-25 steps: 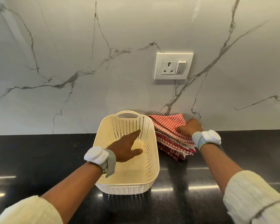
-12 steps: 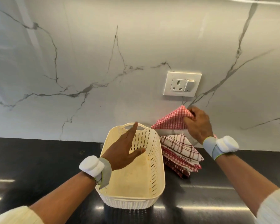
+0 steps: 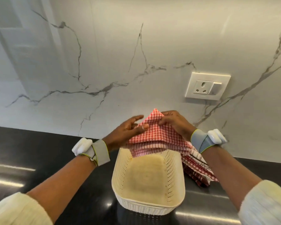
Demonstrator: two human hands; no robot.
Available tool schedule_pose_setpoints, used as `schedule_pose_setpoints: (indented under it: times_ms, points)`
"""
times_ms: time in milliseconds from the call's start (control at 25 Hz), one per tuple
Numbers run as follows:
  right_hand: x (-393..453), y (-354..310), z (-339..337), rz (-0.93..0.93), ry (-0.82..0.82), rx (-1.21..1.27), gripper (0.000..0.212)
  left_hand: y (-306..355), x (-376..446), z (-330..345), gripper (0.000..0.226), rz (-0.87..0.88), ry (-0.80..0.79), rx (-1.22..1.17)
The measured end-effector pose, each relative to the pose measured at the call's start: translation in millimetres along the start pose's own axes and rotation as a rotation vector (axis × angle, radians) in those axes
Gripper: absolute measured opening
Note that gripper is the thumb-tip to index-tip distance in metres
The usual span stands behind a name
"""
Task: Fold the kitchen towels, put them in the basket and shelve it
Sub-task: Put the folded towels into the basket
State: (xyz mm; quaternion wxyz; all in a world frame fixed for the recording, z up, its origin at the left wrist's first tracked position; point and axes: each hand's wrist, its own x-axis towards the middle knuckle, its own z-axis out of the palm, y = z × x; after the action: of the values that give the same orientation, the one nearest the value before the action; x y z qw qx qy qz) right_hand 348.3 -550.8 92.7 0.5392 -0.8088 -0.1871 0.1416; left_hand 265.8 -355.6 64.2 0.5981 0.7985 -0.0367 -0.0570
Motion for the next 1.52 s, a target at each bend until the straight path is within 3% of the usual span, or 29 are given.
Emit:
schedule_pose_setpoints:
  times_ms: [80, 160, 280, 400, 480, 680, 840, 1000, 1160, 1320, 1440, 1520]
  points:
    - [16, 15, 12, 0.095, -0.054, 0.001, 0.018, -15, 1, -7, 0.073, -0.094, 0.005, 0.001]
    - [35, 35, 17, 0.124, -0.102, -0.225, 0.01, -30, 8, -9, 0.065, -0.138, 0.029, 0.126]
    - [40, 56, 19, 0.182, -0.114, -0.713, 0.027, -43, 19, 5, 0.057, -0.166, 0.023, 0.454]
    - [32, 60, 25, 0.267, -0.224, -0.801, 0.056, -52, 36, 26, 0.057, -0.104, 0.025, 0.762]
    - [26, 66, 29, 0.277, -0.281, -0.887, 0.069, -63, 45, 39, 0.056, -0.133, -0.035, 0.779]
    - [2, 80, 55, 0.224, -0.267, -0.994, 0.029, -96, 54, 47, 0.059, -0.226, -0.129, 0.84]
    - [-7, 86, 66, 0.223, -0.289, -1.058, 0.032, -106, 59, 48, 0.068, -0.26, -0.243, 0.862]
    - [-9, 87, 65, 0.229, -0.299, -1.186, 0.036, -120, 63, 49, 0.08, -0.287, -0.341, 1.048]
    - [-9, 91, 67, 0.239, -0.325, -1.24, 0.038, -108, 55, 53, 0.098, -0.113, -0.345, 1.129]
    - [-4, 92, 70, 0.234, -0.338, -1.269, 0.036, -107, 52, 57, 0.109, 0.062, -0.493, 1.359]
    - [-3, 93, 70, 0.244, -0.331, -1.285, 0.034, -111, 50, 63, 0.099, 0.122, -0.562, 1.491]
    - [-4, 96, 67, 0.251, -0.311, -1.287, 0.033, -109, 50, 65, 0.077, 0.159, -0.493, 1.49]
